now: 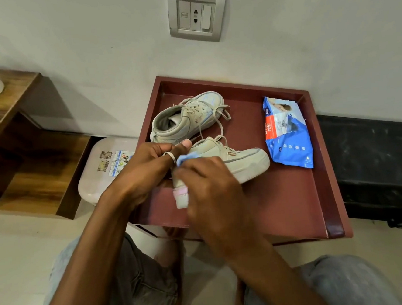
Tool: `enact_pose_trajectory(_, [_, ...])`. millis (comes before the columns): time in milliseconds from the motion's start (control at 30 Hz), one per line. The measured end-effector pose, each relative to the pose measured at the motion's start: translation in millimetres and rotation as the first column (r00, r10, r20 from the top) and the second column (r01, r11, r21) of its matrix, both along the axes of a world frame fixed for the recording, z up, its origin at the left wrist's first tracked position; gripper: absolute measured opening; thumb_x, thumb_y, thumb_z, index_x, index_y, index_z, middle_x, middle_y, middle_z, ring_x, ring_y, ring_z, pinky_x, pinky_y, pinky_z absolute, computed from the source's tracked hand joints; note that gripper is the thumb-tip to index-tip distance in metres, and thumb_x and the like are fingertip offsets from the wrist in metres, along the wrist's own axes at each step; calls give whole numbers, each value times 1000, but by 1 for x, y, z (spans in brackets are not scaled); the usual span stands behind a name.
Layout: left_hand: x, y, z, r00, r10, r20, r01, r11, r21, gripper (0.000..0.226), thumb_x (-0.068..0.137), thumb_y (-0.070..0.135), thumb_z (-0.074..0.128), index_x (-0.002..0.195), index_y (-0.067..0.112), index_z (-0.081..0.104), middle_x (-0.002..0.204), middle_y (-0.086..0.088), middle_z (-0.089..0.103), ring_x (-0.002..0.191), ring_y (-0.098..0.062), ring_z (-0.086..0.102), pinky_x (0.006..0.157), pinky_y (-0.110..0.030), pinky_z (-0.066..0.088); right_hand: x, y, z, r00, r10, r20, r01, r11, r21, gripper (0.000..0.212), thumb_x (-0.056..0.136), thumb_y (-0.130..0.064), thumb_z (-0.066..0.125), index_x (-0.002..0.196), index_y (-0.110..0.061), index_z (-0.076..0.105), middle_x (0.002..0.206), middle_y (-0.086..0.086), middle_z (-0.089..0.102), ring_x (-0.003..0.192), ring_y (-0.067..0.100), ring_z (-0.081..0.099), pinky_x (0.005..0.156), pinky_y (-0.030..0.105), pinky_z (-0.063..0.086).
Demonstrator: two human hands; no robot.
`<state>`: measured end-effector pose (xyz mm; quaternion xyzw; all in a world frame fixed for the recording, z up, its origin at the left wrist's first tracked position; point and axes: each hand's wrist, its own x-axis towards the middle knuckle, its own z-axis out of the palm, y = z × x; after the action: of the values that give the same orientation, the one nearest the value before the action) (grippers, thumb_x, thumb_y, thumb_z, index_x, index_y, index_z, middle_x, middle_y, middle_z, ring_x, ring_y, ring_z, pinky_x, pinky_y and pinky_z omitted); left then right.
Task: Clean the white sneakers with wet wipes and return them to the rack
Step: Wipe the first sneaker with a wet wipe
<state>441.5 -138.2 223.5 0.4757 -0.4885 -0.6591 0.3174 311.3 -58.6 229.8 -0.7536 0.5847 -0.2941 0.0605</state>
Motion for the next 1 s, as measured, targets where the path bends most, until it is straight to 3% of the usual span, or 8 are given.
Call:
enact_pose_trajectory(100, [1, 1, 0, 999, -8, -34, 9, 1000, 15, 56, 87, 42, 71, 104, -12, 68, 110, -34, 69, 107, -49, 67, 103, -61, 49, 23, 8, -2, 982, 126, -137, -124, 992, 29, 35, 88, -10, 39, 103, -5, 70, 105, 12, 66, 102, 28, 56, 91, 35, 51])
enact_pose_trajectory(200, [-1, -1, -4, 999, -8, -34, 9, 1000, 14, 55, 88, 42, 71, 100, -12, 69, 105, -34, 69, 92, -39, 66, 90, -49, 51, 10, 2, 2, 982, 145, -118, -140, 989, 52, 34, 87, -10, 41, 101, -5, 72, 103, 10, 67, 98, 27, 56, 88, 35, 51])
enact_pose_trajectory(333, [-3, -2, -7, 999, 34, 2, -34, 999, 25, 37, 94, 34, 66, 91, -2, 75, 93, -20, 76, 80, -29, 72, 66, -33, 61, -46, -16, 1, 989, -135, 53, 137, 990, -22, 30, 74, 4, 60, 96, -8, 75, 99, 6, 73, 89, 23, 63, 83, 33, 52])
enact_pose_trajectory(433, [-5, -1, -3, 1000, 27, 12, -27, 999, 35, 36, 93, 33, 65, 97, -1, 76, 97, -18, 77, 86, -30, 75, 73, -38, 64, -50, -17, 1, 963, -222, 150, 218, 975, 44, 30, 77, 6, 63, 100, -8, 76, 102, 5, 74, 94, 19, 67, 87, 36, 55])
enact_pose_trajectory(667, [-1, 0, -2, 1000, 0, -20, 1, 999, 41, 71, 85, 48, 77, 103, -19, 62, 107, -44, 61, 92, -47, 65, 97, -64, 48, 7, -2, -2, 975, 190, -113, -185, 981, 55, 33, 88, -9, 42, 101, -6, 72, 101, 7, 68, 97, 24, 56, 86, 36, 50])
enact_pose_trajectory(767, [-4, -3, -5, 999, 23, 44, -24, 999, 32, 40, 95, 35, 66, 95, -4, 74, 97, -25, 75, 85, -31, 72, 77, -42, 63, -34, -14, -2, 1000, -21, -13, 21, 1000, -22, 32, 78, -1, 52, 100, -8, 74, 100, 5, 71, 93, 25, 59, 85, 34, 49])
enact_pose_trajectory(867, [-3, -4, -7, 998, 3, 55, -5, 999, 35, 33, 96, 34, 65, 99, 3, 77, 98, -14, 78, 91, -27, 76, 74, -38, 63, -73, -25, -2, 970, -227, 91, 225, 974, 27, 36, 72, 2, 56, 98, -11, 77, 98, 3, 74, 90, 22, 67, 84, 35, 54])
enact_pose_trajectory(1000, [-5, -4, -8, 996, 14, 86, -13, 1000, -18, 46, 92, 36, 69, 97, -10, 70, 97, -26, 74, 84, -26, 74, 75, -41, 64, -41, -13, 2, 978, -179, 104, 175, 984, 39, 31, 77, -2, 55, 100, -8, 75, 100, 6, 73, 92, 21, 65, 85, 37, 54])
